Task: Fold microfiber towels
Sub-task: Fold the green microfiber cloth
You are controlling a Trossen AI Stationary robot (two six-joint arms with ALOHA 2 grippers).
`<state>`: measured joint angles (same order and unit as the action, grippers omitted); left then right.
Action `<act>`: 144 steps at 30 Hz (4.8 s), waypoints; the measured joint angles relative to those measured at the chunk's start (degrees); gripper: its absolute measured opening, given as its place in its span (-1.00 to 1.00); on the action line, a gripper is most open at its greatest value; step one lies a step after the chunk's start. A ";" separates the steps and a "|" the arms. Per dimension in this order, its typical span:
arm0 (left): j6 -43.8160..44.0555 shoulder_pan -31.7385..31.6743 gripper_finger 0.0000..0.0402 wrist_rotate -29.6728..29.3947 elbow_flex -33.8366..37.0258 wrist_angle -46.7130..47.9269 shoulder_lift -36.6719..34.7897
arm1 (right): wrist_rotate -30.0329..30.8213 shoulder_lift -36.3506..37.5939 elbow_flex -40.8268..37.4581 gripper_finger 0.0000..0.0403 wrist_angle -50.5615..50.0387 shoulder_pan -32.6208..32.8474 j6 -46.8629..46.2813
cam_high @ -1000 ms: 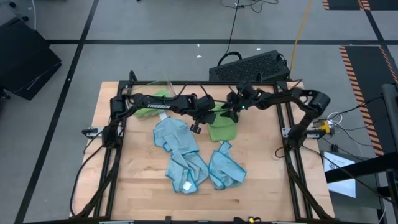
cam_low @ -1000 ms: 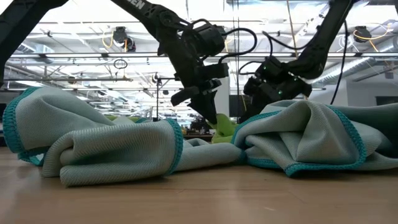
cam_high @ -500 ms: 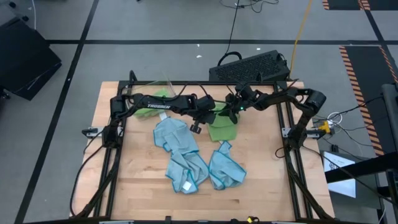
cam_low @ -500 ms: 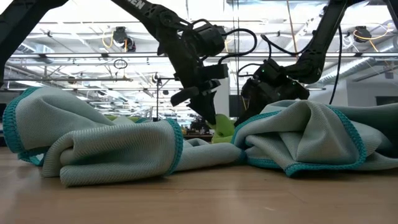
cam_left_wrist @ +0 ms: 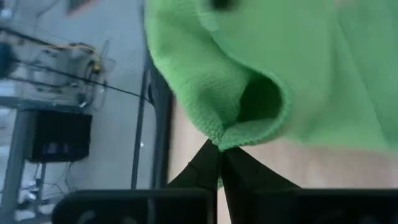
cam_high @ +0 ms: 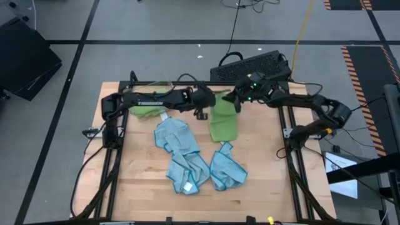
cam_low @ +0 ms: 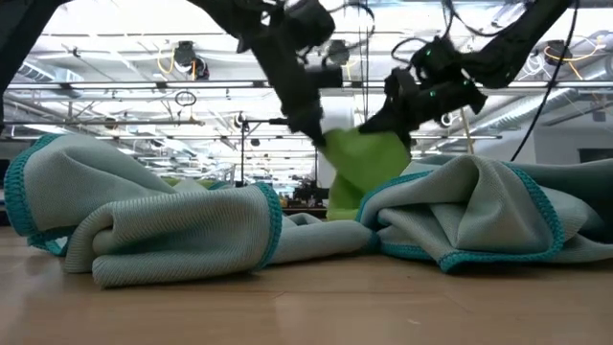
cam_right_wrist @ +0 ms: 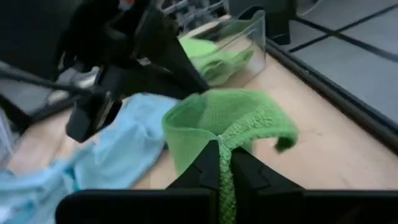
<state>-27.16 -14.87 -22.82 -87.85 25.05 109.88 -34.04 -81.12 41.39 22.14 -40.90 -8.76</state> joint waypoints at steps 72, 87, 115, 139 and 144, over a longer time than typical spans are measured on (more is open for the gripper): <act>26.18 -1.16 -0.98 27.31 14.46 -16.31 -1.83 | 1.03 1.94 -15.31 -0.97 -3.00 2.06 -15.28; 38.83 1.26 -0.28 29.87 17.16 -19.61 -2.57 | -8.30 3.23 -16.30 -0.48 -3.50 2.30 -24.64; 63.01 -2.57 -0.71 35.20 17.07 -40.84 9.71 | -1.86 -5.24 -2.08 -0.77 -17.83 0.87 -24.70; 66.59 -3.24 -0.81 29.57 17.07 -25.08 1.09 | 5.79 1.32 -2.17 -0.92 -33.66 -0.31 -17.54; 67.80 -6.80 -0.50 29.15 13.05 -22.01 0.75 | 7.72 4.74 1.35 -0.74 -38.85 -2.78 -18.86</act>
<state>40.64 -21.67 6.33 -74.80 3.04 110.63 -26.32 -76.38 42.74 -16.71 -43.67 -27.63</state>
